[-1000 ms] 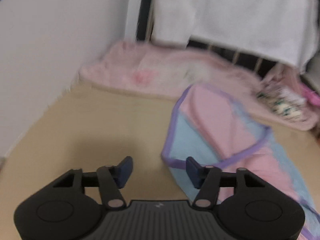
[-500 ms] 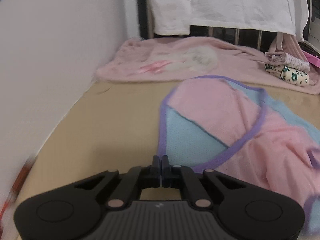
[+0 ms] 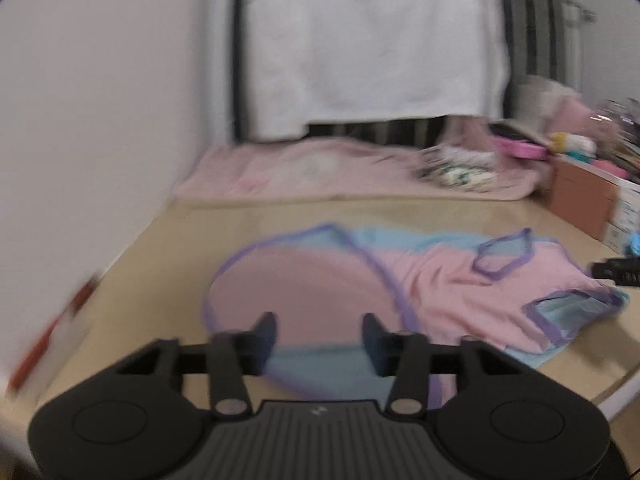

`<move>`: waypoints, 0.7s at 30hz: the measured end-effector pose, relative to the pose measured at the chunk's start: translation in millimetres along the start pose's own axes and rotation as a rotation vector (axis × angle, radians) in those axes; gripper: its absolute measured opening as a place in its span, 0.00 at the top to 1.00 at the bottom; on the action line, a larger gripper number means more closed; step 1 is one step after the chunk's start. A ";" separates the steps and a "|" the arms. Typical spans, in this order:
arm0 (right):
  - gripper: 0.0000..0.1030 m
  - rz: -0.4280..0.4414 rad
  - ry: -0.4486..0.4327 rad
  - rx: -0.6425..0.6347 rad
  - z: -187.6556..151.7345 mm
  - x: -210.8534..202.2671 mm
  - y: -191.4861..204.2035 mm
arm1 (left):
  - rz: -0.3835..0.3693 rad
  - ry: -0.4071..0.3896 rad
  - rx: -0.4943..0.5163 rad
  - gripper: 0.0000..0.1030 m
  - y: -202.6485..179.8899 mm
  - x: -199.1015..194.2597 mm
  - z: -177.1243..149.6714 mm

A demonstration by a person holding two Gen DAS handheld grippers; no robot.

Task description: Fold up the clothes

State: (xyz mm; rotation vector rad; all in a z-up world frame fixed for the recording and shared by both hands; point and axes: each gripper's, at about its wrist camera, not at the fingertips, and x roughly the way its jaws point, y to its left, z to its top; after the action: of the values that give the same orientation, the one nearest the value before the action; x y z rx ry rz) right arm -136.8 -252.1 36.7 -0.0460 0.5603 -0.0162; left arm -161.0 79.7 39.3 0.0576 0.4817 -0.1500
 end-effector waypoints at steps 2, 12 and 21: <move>0.71 0.188 0.024 0.031 1.8 -1.4 14.8 | -0.060 0.041 0.012 0.53 0.9 20.0 2.4; 0.84 0.256 0.118 -0.099 -20.4 7.6 66.5 | 0.000 0.166 -0.008 0.59 13.5 34.2 -17.9; 0.70 0.224 0.062 -0.104 21.3 10.9 60.0 | -0.096 0.154 -0.060 0.45 21.9 41.9 36.0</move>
State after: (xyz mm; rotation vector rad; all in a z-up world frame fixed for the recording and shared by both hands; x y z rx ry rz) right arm -116.1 -191.6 46.1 -0.0836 0.6257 0.2303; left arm -104.3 92.7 52.1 -0.0130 0.6430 -0.2263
